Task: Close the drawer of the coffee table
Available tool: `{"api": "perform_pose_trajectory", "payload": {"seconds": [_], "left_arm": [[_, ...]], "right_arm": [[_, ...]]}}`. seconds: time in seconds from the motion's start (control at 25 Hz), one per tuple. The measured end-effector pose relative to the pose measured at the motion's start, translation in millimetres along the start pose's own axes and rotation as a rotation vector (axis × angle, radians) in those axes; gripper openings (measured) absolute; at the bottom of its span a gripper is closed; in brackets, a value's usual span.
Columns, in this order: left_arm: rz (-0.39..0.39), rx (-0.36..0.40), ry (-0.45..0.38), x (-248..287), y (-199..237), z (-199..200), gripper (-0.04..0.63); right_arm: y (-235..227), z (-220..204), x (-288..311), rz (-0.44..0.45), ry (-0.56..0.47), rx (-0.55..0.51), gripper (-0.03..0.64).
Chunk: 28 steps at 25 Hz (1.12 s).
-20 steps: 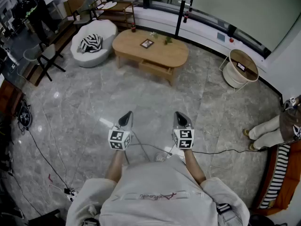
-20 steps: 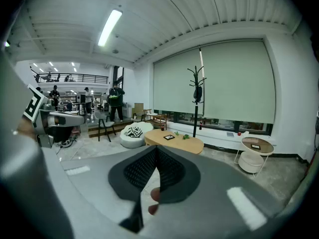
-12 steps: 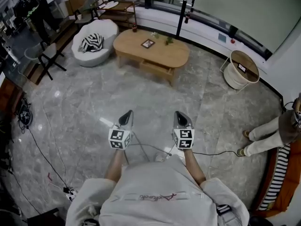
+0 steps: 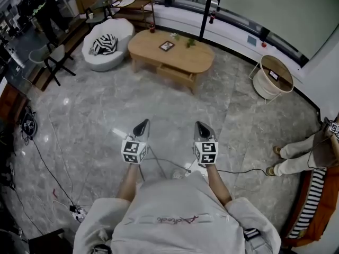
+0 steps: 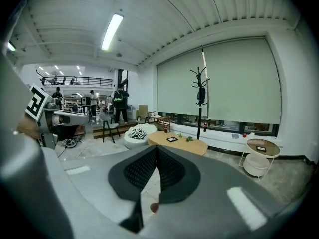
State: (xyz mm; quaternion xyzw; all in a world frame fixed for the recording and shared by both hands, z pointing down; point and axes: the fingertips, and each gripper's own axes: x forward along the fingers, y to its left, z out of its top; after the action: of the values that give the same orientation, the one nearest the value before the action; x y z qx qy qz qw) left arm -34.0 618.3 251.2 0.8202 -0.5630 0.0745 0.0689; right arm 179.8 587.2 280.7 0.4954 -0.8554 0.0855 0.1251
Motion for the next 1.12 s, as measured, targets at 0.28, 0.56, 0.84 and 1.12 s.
{"api": "perform_pose_trajectory", "payload": {"seconds": [0.28,0.56,0.84,1.12], "left_arm": [[0.022,0.006,0.006,8,-26,0,0.000],[0.042,0.011,0.013,15,-47,-4,0.000],[0.046,0.023,0.009,22,-58,3,0.000],[0.038,0.024,0.011,32,-58,-2,0.000]], "right_arm": [[-20,-4,-5,0.029,-0.003,-0.012,0.005],[-38,-11,-10,0.054,-0.003,-0.018,0.005],[-51,-10,-13,0.065,-0.012,-0.011,0.005],[-55,-14,-6,0.063,-0.009,-0.015,0.006]]}}
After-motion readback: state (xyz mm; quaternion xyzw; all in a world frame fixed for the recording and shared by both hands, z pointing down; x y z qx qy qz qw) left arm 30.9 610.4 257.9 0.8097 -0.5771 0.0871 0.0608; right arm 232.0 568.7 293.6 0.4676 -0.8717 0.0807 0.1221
